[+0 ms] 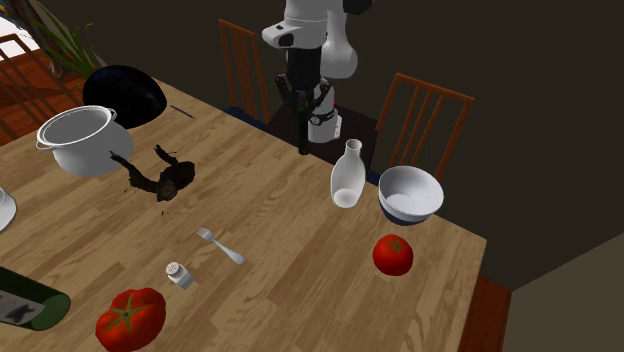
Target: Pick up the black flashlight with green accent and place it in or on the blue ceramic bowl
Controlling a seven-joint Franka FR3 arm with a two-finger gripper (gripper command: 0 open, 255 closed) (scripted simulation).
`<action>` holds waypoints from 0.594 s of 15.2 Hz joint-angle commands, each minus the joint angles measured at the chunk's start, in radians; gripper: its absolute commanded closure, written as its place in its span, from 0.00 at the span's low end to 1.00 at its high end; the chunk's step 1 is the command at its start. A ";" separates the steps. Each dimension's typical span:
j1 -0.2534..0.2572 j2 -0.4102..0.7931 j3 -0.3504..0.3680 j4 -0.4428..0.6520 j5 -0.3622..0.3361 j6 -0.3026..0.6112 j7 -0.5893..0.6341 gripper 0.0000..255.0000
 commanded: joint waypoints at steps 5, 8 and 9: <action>0.057 0.023 0.144 0.064 0.069 -0.021 0.146 1.00; 0.072 0.060 0.214 0.114 0.095 -0.031 0.219 1.00; 0.075 0.074 0.238 0.133 0.102 -0.034 0.243 1.00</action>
